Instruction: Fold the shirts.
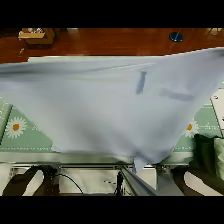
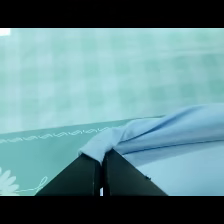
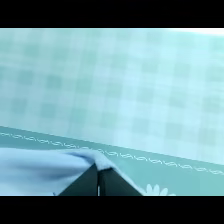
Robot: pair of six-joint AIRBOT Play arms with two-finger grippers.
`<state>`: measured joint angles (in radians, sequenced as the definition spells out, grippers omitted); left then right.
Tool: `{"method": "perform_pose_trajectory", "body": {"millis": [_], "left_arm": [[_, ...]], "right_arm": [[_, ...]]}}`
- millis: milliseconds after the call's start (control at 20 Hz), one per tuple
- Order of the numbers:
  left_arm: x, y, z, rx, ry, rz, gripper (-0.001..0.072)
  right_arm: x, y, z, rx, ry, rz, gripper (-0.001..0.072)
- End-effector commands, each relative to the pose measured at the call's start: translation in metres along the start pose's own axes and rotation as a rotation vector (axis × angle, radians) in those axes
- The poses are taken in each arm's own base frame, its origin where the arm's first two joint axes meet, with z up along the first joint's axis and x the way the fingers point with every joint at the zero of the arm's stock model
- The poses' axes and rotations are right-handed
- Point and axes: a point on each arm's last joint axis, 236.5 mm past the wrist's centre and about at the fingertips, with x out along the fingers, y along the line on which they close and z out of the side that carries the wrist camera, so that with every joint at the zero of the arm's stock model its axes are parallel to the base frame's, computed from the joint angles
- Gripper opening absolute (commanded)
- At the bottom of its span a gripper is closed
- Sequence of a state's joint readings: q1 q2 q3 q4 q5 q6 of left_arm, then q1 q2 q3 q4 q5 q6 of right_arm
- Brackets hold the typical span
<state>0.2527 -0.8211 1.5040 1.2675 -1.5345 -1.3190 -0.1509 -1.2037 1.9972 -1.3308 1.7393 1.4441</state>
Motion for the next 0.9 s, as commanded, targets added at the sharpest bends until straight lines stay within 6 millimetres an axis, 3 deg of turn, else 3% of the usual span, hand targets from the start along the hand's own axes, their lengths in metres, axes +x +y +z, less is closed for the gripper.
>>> {"method": "perform_pose_trajectory", "body": {"millis": [0, 200, 350, 600, 850], "left_arm": [[0.086, 0.016, 0.000, -0.039, 0.108, -0.043, 0.0019], [0.175, 0.026, 0.005, -0.073, 0.167, -0.078, 0.0019], [0.227, 0.038, 0.013, -0.095, 0.144, -0.062, 0.0020], [0.286, 0.059, 0.031, -0.154, 0.041, -0.033, 0.0019], [0.338, 0.073, 0.028, -0.203, -0.001, -0.013, 0.0019]], "right_arm": [[0.091, -0.015, 0.018, 0.028, 0.093, 0.026, 0.0018], [0.163, -0.018, 0.033, 0.070, 0.104, 0.094, 0.0018], [0.207, -0.021, 0.040, 0.104, 0.102, 0.126, 0.0018], [0.283, -0.033, 0.024, 0.157, 0.169, 0.146, 0.0018], [0.344, -0.037, 0.002, 0.182, 0.231, 0.147, 0.0018]]}}
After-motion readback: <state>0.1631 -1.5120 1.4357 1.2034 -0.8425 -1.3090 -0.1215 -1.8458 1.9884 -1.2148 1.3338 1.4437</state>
